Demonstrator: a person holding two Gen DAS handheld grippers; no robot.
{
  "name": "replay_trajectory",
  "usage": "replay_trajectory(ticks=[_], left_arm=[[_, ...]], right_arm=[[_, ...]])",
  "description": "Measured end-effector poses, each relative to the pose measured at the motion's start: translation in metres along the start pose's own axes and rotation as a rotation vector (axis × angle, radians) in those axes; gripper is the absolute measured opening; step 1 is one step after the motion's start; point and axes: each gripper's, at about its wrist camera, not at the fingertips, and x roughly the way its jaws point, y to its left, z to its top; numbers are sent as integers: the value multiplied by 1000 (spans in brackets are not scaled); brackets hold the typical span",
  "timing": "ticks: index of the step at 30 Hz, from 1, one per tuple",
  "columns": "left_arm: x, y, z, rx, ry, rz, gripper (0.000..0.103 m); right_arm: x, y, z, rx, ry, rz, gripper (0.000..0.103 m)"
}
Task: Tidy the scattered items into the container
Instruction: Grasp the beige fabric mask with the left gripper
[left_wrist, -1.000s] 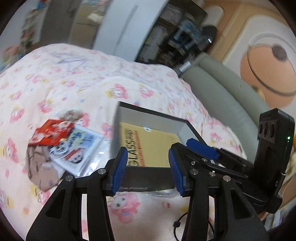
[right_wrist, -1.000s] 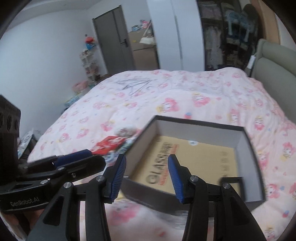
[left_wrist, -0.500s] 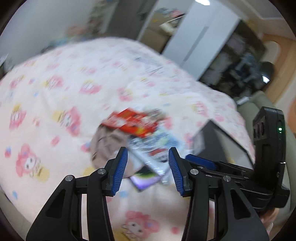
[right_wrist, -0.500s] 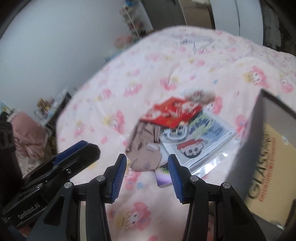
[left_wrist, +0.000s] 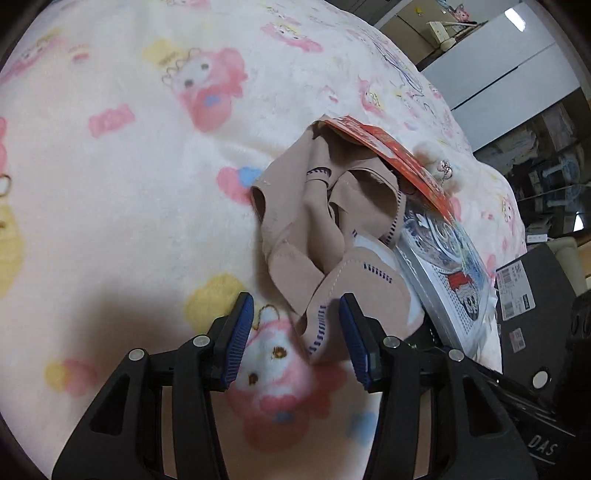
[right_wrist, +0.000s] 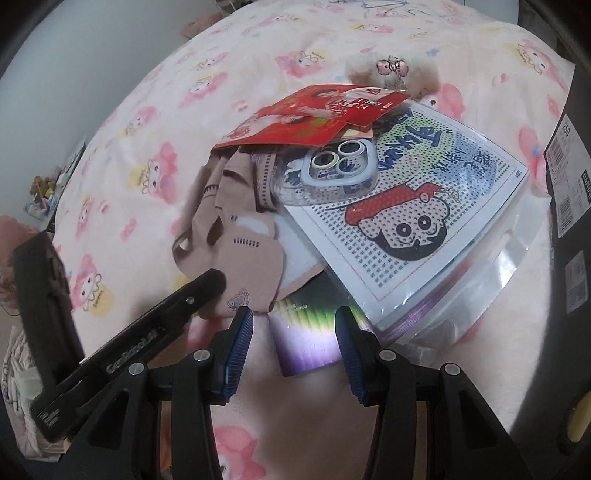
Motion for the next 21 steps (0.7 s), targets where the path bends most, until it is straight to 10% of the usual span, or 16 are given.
replay_trajectory(ticks=[4,18,21], left_arm=[[-7,-7,-2,44,8,-62,4],[-69,-91,-56,300,49,-292,1],[-74,-93,-58,310,84,-272,16]], right_arm=[[-5,-3,1,26,-8,18,43],[-100,-19,-52,104,-190,112,40],[-107,-18,-55,80,-190,93,41]])
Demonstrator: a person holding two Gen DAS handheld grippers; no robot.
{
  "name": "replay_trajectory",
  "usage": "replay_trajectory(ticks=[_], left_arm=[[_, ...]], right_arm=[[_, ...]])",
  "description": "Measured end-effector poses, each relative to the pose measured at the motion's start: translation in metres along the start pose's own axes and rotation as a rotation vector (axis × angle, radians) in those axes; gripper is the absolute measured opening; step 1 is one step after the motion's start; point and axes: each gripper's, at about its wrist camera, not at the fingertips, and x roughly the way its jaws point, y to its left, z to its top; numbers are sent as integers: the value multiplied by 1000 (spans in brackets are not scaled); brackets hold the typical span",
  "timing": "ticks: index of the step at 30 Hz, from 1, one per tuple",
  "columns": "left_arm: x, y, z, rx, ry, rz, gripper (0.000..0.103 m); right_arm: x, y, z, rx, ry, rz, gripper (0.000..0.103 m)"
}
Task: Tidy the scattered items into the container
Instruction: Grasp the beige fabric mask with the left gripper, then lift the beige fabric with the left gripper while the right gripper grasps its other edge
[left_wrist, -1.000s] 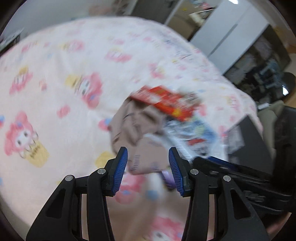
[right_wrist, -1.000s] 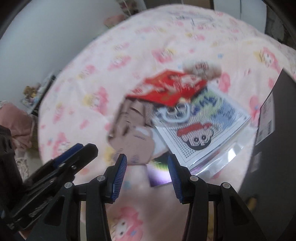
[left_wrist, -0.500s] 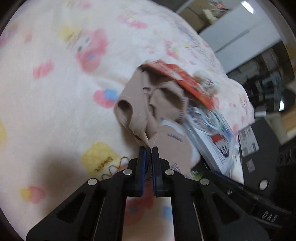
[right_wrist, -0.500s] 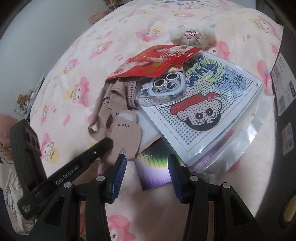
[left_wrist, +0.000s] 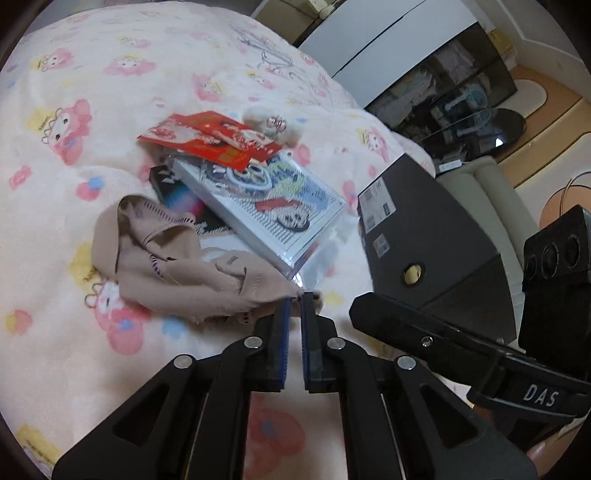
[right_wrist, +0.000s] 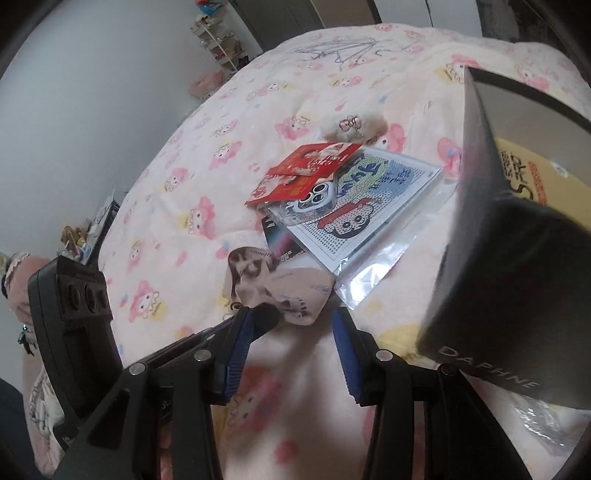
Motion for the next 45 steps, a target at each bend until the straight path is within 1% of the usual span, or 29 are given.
replay_trajectory(ticks=[1,2,3,4,6,7,9,10,12,15,16,17,19,20,21,22,23,24,25,27,28,29,31,35,38,40,43,45], left_arm=[[-3,3,-1,-11,8,-3,22],[-8,8,-1,-20,0,9,30],[-13,13,-1,-23,-18,24,34],[-17,18,0,-26,-44,42,34],[-22,34,1,-59,-109,115,34],[-20,42,2,-79,-122,145,34],[-12,61,4,-130,-122,195,35],[-8,69,6,-154,-119,215,38],[-1,83,12,-187,-129,268,52],[9,98,26,-200,-154,371,60],[12,103,30,-205,-155,383,62],[16,109,34,-212,-151,376,66],[27,120,40,-229,-122,344,66],[32,124,41,-237,-105,330,65],[35,127,40,-244,-89,312,61],[37,127,39,-244,-77,296,54],[38,125,37,-233,-66,280,30],[39,121,33,-224,-56,271,16],[37,116,29,-216,-55,273,6],[30,104,20,-176,-65,280,3],[25,97,16,-160,-65,267,3],[21,93,13,-151,-63,246,3],[10,81,7,-127,-59,207,3],[-11,60,-1,-83,-63,177,3],[-22,40,4,-49,-75,147,3],[-31,20,4,-1,-77,120,3],[-40,-8,2,58,-82,94,3],[-47,-23,1,74,-83,54,3]], right_arm=[[3,1,0,-12,18,-4,41],[8,3,-1,-22,40,-4,41],[12,4,-1,-29,57,-7,41],[18,5,0,-32,73,-2,42],[28,6,-1,-23,88,0,43],[35,6,0,-24,96,-15,43],[46,3,-1,-21,106,-64,43],[52,1,-1,-16,118,-84,43],[65,-1,-3,-8,152,-86,47],[74,-4,-5,-7,174,-102,52],[75,-4,-5,-11,179,-105,53],[77,-4,-5,-19,184,-113,53],[83,0,-5,-47,203,-126,59],[87,3,-6,-64,215,-133,61],[92,6,-6,-86,228,-140,63],[97,8,-5,-101,237,-142,63],[101,8,-5,-107,244,-135,63],[104,8,-4,-104,249,-121,61],[104,6,-4,-97,248,-102,48],[104,2,-3,-73,254,-60,27],[101,0,-4,-60,250,-29,22],[96,0,-5,-56,232,-9,19],[78,3,-6,-63,168,9,13],[41,13,-7,-85,62,42,9],[19,19,-8,-91,21,61,7],[4,22,-10,-97,-7,77,7],[-20,19,-15,-91,-39,94,7],[-35,13,-17,-81,-63,99,6]])
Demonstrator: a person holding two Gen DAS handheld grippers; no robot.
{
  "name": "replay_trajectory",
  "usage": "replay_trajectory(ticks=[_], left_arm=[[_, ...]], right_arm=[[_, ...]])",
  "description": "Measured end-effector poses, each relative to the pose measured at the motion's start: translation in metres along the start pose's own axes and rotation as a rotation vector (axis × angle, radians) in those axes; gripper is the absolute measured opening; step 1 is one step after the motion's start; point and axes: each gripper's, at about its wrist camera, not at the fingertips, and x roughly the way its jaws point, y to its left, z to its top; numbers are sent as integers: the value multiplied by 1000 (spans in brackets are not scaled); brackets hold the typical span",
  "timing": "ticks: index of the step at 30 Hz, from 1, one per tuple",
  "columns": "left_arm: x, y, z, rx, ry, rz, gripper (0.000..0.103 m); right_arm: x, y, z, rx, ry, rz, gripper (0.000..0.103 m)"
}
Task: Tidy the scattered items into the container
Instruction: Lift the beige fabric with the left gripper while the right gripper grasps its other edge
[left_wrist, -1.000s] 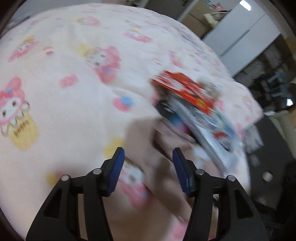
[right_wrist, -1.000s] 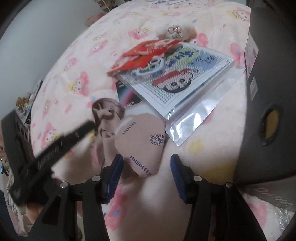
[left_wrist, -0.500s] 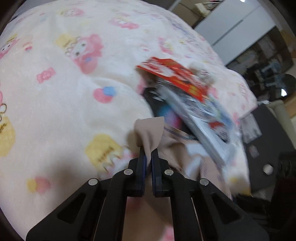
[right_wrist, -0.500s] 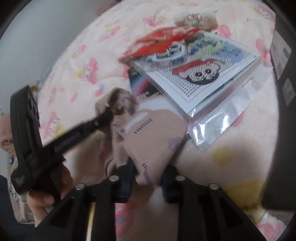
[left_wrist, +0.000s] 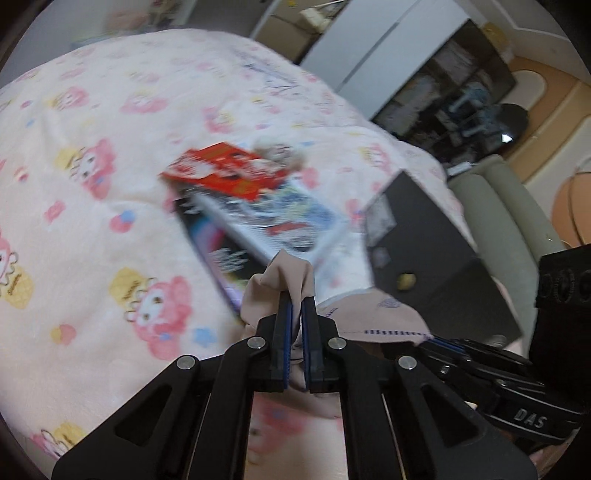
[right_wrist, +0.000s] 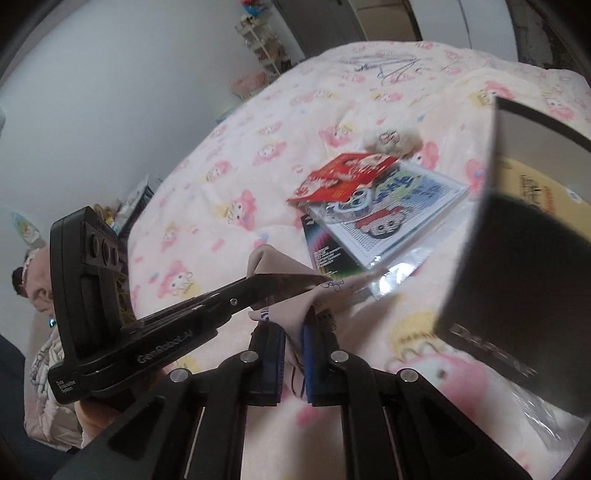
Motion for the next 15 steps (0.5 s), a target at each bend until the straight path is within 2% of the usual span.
replay_trajectory(ticks=[5,11,13,15], left_arm=[[-13,-43,-3,62,14,-108,3],[-9,-102,-11,140,59,-250,3],[-5,-119,-17,167,67,-260,3],[1,-126,-22,176,75,-231,3]], right_arm=[[-50,-17,-13,43,-78,6,6],[-112,-53,-47,143,-138,-66,6],[-128,-65,-56,176,-156,-84,6],[-137,-75,-62,198,-168,-107,6]])
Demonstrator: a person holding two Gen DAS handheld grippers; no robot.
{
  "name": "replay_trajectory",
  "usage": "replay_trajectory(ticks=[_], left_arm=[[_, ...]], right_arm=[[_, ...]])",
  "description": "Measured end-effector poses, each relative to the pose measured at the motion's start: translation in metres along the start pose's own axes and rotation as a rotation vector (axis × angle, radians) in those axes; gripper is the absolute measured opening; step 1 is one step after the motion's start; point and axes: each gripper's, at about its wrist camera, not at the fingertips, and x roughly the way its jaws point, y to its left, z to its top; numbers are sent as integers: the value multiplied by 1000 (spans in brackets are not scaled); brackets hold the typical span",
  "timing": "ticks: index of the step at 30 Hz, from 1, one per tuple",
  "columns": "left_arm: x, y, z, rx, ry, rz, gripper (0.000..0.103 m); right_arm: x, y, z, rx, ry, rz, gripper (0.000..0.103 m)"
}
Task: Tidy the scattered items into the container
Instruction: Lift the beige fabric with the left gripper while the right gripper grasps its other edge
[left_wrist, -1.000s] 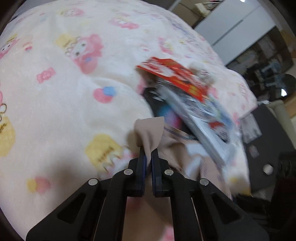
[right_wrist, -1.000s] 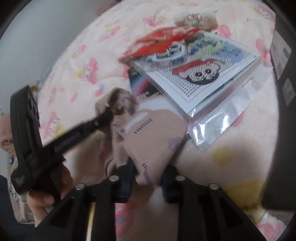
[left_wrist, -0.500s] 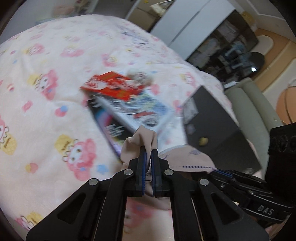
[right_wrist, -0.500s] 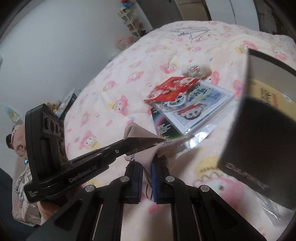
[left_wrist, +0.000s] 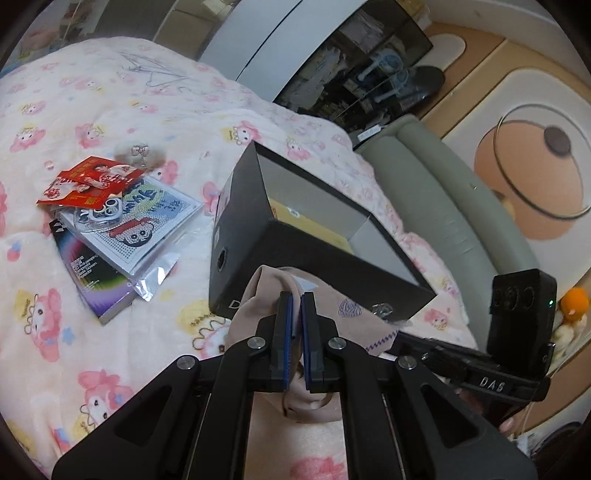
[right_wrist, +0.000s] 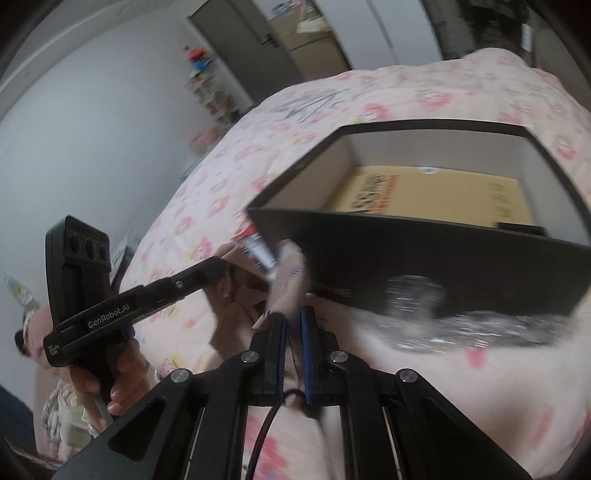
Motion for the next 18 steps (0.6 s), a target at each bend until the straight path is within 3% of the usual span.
replay_trajectory(ticks=[4,6,7,8,9,18], left_arm=[[10,12,-5,-37,39,70,4],[12,21,-9,-58,61,112,22],[13,26,-10,-68,68,124,31],[13,31,-12,-79,74,135,47],[13,36,-14,-91,78,141,53],[26,62,-22,-141,125,176,53]], right_arm=[[20,-17,2,32,81,-5,6],[34,-16,5,35,122,12,13],[41,-16,6,28,138,13,23],[47,-15,9,15,156,8,30],[54,-14,10,2,171,-7,42],[93,7,21,-149,217,-141,44]])
